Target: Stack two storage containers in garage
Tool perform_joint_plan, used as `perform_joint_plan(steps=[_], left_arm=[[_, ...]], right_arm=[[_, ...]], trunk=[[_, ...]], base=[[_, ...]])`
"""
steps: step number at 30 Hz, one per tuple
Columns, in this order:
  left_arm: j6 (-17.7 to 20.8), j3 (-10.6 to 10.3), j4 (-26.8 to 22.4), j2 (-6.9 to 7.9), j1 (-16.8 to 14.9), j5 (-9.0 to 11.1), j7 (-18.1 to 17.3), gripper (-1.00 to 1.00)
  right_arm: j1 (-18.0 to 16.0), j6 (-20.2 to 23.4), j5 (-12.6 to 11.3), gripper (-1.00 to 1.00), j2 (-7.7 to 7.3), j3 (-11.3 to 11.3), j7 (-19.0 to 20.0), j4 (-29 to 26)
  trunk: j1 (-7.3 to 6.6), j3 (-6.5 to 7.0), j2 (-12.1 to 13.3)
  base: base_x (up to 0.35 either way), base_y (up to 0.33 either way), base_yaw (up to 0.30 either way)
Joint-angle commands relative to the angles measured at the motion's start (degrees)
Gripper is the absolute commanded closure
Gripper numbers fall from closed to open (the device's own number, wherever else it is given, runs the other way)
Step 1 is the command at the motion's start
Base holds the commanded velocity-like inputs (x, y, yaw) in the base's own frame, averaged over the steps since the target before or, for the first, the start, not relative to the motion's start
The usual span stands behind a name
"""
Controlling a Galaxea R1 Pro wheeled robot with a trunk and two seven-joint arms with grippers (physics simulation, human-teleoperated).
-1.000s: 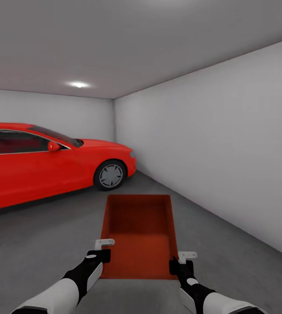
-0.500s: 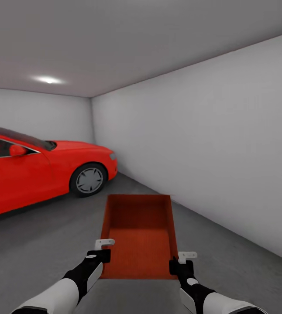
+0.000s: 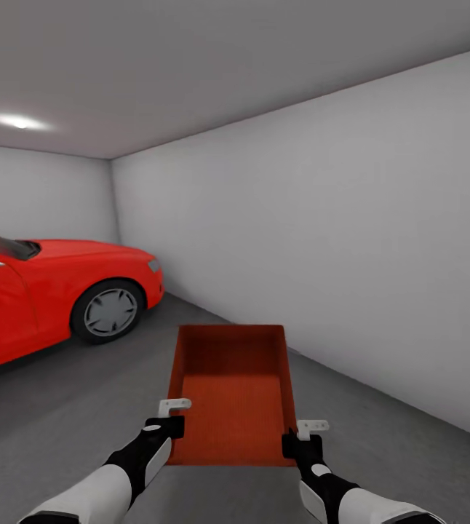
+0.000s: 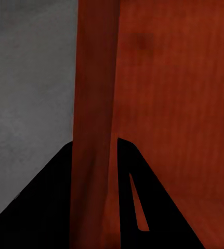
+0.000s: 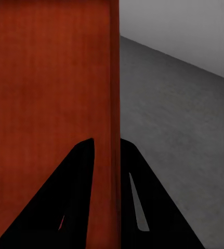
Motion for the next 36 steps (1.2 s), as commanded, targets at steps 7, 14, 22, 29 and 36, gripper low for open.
perform_joint_plan(steps=[7,14,22,29,36], left_arm=[[0.46,4.69,-0.09,0.05,-0.04,0.32,0.66,1.00],[0.46,4.69,-0.09,0.11,-0.04,0.32,0.66,1.00],[0.46,4.69,-0.09,0.11,-0.04,0.32,0.66,1.00],[0.46,4.69,-0.09,0.13,-0.04,0.32,0.66,1.00],[0.46,4.69,-0.09,0.09,-0.04,0.33,0.66,1.00]], right_arm=[[-0.06,-0.49,-1.44,1.00,-0.23,-2.14,-0.57,-0.12],[-0.06,-0.49,-1.44,1.00,-0.25,-2.14,-0.57,-0.12],[-0.06,-0.49,-1.44,1.00,-0.28,-2.14,-0.57,-0.12],[-0.06,-0.49,-1.44,1.00,-0.27,-2.14,-0.57,-0.12],[-0.06,-0.49,-1.44,1.00,-0.29,-2.14,-0.57,-0.12]], trunk=[[0.04,-0.09,-0.07],[0.04,-0.09,-0.07],[0.04,-0.09,-0.07],[0.04,-0.09,-0.07],[0.04,-0.09,-0.07]], base=[[0.321,0.176,-0.282],[0.319,0.182,-0.282],[0.315,0.187,-0.282],[0.313,0.190,-0.282],[0.309,0.201,-0.282]])
